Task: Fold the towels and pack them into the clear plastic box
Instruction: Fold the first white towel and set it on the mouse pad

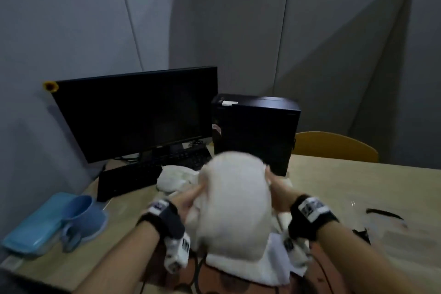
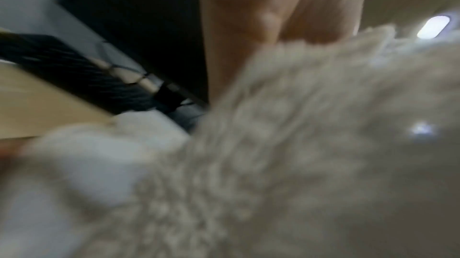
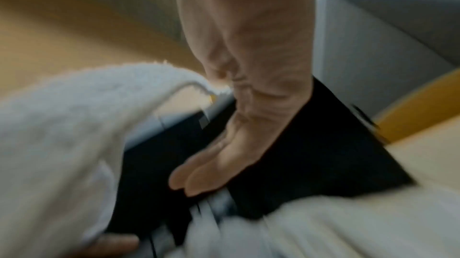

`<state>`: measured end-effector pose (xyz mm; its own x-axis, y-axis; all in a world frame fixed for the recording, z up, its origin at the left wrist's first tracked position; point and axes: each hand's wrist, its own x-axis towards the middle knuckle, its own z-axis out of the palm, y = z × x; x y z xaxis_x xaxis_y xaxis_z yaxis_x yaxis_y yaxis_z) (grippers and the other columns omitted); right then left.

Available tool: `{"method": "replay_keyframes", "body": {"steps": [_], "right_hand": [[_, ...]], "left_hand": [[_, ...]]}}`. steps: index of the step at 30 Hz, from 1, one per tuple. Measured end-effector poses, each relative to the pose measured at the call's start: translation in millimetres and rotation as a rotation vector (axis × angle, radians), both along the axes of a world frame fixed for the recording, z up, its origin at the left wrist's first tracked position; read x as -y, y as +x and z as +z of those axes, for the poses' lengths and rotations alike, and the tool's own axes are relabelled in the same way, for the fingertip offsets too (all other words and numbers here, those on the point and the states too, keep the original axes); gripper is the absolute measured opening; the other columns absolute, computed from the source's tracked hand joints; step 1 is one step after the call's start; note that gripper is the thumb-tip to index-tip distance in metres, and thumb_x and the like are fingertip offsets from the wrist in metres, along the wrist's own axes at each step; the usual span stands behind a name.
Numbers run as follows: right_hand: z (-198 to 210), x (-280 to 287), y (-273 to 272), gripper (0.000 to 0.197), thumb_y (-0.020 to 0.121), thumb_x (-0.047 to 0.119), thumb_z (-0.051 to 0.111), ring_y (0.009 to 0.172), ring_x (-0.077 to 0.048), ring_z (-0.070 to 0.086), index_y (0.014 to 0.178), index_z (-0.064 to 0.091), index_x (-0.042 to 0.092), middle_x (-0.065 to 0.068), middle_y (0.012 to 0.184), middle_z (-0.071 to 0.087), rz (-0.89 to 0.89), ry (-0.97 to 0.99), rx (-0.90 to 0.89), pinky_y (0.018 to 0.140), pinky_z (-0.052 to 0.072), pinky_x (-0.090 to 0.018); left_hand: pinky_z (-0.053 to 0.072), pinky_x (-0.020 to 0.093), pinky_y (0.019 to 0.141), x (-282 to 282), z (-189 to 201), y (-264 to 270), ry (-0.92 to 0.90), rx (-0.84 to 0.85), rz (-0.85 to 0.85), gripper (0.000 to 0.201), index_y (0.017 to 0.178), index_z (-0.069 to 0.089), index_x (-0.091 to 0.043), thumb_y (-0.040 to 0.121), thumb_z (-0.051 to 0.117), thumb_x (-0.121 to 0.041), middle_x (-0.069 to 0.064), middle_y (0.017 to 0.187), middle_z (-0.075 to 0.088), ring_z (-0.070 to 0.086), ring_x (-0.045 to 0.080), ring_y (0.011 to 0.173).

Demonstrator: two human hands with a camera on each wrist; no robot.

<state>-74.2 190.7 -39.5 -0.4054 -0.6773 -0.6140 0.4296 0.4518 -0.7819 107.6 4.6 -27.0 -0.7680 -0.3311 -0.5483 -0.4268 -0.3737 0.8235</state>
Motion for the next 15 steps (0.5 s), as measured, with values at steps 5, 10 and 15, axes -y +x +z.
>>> {"method": "replay_keyframes", "body": {"steps": [5, 10, 15], "right_hand": [[-48.2, -17.2, 31.4, 0.047, 0.066, 0.054, 0.068, 0.058, -0.012, 0.055, 0.09, 0.062, 0.014, 0.0, 0.072, 0.058, 0.295, 0.115, 0.092, 0.058, 0.053, -0.026], [-44.1, -17.1, 45.7, 0.018, 0.084, 0.022, 0.065, 0.056, -0.009, 0.054, 0.068, 0.059, 0.018, 0.003, 0.059, 0.057, 0.447, 0.175, -0.042, 0.07, 0.051, -0.029], [-33.8, -16.8, 48.2, 0.013, 0.085, 0.03, 0.061, 0.079, -0.014, 0.06, 0.087, 0.062, 0.017, 0.001, 0.083, 0.065, 0.326, -0.028, -0.004, 0.073, 0.046, -0.027]], "left_hand": [[0.052, 0.037, 0.084, -4.4, -52.8, 17.7, 0.225, 0.116, -0.195, 0.047, 0.12, 0.058, -0.007, 0.088, 0.05, -0.04, 0.012, 0.109, 0.069, 0.068, 0.025, 0.096], [0.045, 0.046, 0.1, 5.5, -56.6, 22.4, 0.036, 0.196, -0.426, 0.087, 0.129, 0.05, -0.009, 0.053, 0.089, -0.029, 0.013, 0.127, 0.059, 0.057, 0.029, 0.117], [0.054, 0.034, 0.082, 20.0, -30.7, 11.3, -0.084, 0.182, -0.479, 0.056, 0.108, 0.058, -0.013, 0.061, 0.084, -0.03, 0.006, 0.1, 0.068, 0.065, 0.023, 0.096]]}}
